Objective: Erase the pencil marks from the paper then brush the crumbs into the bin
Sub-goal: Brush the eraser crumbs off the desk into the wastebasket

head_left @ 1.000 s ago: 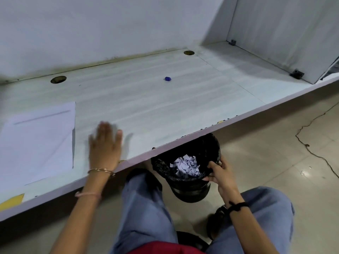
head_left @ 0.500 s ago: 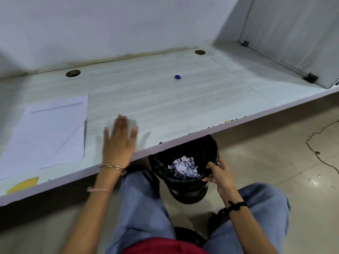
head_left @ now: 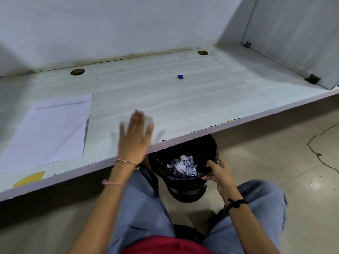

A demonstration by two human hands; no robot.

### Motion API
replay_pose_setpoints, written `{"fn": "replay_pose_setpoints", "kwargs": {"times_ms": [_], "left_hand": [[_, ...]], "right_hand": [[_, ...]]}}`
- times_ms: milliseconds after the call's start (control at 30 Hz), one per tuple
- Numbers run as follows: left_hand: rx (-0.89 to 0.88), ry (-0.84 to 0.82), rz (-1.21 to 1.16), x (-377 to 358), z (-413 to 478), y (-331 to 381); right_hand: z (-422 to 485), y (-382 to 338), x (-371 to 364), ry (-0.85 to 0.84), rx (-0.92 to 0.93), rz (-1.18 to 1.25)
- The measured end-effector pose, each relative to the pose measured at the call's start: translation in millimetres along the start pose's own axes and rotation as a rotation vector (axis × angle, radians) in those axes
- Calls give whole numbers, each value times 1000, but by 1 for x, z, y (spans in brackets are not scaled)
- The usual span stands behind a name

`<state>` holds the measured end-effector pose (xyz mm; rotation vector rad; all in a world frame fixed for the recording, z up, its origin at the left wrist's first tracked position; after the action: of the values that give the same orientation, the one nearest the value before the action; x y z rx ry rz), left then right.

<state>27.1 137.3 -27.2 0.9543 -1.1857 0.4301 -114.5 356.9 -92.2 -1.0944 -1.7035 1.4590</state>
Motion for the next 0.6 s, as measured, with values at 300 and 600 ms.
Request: {"fn": "replay_pose_setpoints", "kwargs": {"times_ms": [300, 600], "left_hand": [[37, -35, 198, -4, 15, -37], [74, 31, 14, 6, 15, -35]], "right_hand": [[0, 3, -1, 5, 3, -14], [5, 4, 7, 5, -3, -18]]}}
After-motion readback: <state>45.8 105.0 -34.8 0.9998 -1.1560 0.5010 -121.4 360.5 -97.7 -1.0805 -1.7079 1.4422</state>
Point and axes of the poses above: each hand's wrist, its own z-axis towards the middle knuckle, its own x-axis out of the back of the hand, y = z × x, the point moved 1 cm from there along z, towards the middle knuckle, and after that the axes turned 14 degrees about x, right-handed, at the moved point
